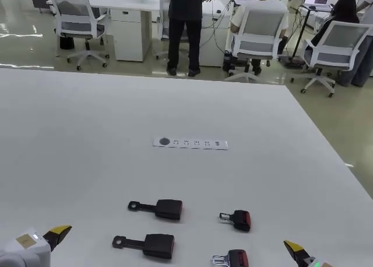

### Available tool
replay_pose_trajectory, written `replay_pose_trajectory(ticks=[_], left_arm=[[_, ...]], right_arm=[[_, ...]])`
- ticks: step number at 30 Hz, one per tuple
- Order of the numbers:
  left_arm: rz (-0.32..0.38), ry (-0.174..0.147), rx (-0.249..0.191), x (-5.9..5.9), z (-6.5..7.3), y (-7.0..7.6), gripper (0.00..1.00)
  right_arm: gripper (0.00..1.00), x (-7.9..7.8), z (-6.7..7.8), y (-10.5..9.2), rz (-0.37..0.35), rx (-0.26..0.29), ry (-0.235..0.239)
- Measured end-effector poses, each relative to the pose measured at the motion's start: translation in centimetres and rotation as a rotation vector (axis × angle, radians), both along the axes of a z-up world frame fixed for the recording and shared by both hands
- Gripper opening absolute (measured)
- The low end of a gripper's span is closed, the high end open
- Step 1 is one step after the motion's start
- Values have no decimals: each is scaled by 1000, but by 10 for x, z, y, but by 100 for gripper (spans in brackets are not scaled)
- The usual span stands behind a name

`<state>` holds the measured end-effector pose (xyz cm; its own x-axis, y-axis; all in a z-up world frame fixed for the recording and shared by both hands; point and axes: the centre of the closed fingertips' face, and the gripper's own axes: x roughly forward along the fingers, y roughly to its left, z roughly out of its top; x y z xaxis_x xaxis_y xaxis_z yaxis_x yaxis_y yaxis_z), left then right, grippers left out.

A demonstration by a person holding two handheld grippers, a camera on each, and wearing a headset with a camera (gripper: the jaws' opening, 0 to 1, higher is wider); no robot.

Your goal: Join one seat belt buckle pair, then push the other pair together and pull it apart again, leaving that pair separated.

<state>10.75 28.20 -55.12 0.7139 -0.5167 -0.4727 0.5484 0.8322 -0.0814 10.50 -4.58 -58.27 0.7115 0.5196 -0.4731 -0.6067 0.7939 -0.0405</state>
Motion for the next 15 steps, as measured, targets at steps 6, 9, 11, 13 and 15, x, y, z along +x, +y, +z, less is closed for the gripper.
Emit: replay_pose_trajectory(ticks=[6, 9, 11, 13, 15], left_arm=[[-3, 1, 1, -1, 1, 0, 99], [-4, 1, 0, -2, 1, 0, 99], [-6, 3, 0, -4, 0, -1, 99], [-8, 4, 1, -6, 1, -3, 99], [-9, 6, 0, -6, 1, -3, 99]], right_arm=[[100, 0, 1, 3, 5, 1, 2], [100, 0, 0, 3, 6, 1, 4], [100, 0, 0, 4, 9, -2, 3], [100, 0, 0, 5, 11, 1, 4], [100, 0, 0, 5, 11, -1, 4]])
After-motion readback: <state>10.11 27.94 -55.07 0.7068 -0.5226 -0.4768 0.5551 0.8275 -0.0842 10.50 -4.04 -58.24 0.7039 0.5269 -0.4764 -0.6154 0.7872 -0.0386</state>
